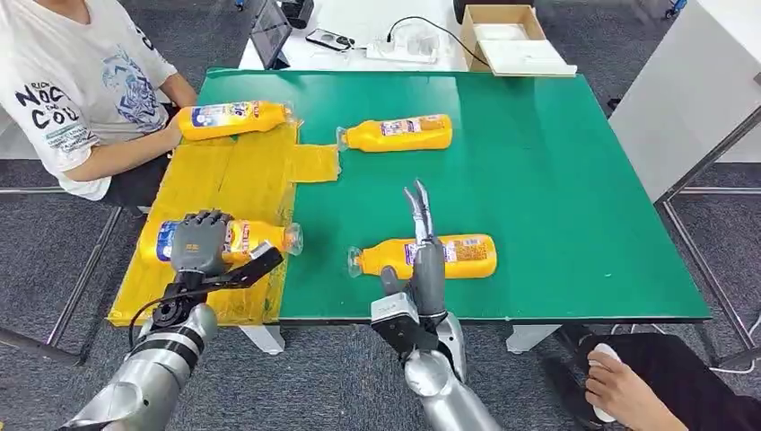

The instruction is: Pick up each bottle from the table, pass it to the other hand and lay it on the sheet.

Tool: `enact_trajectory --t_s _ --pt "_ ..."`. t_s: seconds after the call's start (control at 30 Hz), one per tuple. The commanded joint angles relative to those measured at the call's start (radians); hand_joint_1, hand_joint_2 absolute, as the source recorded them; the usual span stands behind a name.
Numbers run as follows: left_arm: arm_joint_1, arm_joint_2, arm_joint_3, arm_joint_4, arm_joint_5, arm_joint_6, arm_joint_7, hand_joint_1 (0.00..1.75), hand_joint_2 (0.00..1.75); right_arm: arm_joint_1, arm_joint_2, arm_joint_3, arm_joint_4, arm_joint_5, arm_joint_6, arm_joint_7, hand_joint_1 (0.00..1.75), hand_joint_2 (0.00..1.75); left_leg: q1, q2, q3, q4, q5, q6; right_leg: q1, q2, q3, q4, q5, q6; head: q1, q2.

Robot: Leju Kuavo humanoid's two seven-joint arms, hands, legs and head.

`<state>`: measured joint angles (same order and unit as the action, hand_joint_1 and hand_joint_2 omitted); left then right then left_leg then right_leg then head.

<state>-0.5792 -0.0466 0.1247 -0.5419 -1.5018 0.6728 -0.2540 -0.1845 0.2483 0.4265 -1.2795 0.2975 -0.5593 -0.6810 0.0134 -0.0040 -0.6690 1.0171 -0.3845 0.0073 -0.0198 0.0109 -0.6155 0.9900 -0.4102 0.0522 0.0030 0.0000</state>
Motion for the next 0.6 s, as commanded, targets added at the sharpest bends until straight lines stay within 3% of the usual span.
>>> enact_trajectory --t_s 0.03,0.5,0.6 --pt "-0.092 0.054 -0.028 0.223 0.0 -0.064 0.013 1.75 1.75 0.006 -0.023 -0.042 -0.049 -0.027 -0.013 -0.01 0.0 0.0 0.0 -0.002 0.005 0.0 -0.002 0.0 0.001 -0.003 0.006 0.0 -0.002 -0.002 0.0 0.0" --pt "-0.09 0.05 -0.022 0.227 0.015 -0.105 0.01 1.75 1.75 0.009 -0.025 -0.043 -0.049 -0.028 -0.012 -0.009 0.0 0.0 0.0 -0.002 0.01 -0.001 -0.002 0.0 0.001 -0.001 0.011 -0.001 -0.002 -0.002 0.0 0.0" --pt "-0.088 0.036 0.018 0.231 0.086 -0.189 -0.029 1.75 1.75 0.008 -0.023 -0.039 -0.023 -0.025 0.004 0.004 0.0 0.0 0.0 -0.001 0.01 -0.001 -0.002 0.0 0.001 -0.001 0.011 -0.001 -0.002 -0.002 0.0 0.0"
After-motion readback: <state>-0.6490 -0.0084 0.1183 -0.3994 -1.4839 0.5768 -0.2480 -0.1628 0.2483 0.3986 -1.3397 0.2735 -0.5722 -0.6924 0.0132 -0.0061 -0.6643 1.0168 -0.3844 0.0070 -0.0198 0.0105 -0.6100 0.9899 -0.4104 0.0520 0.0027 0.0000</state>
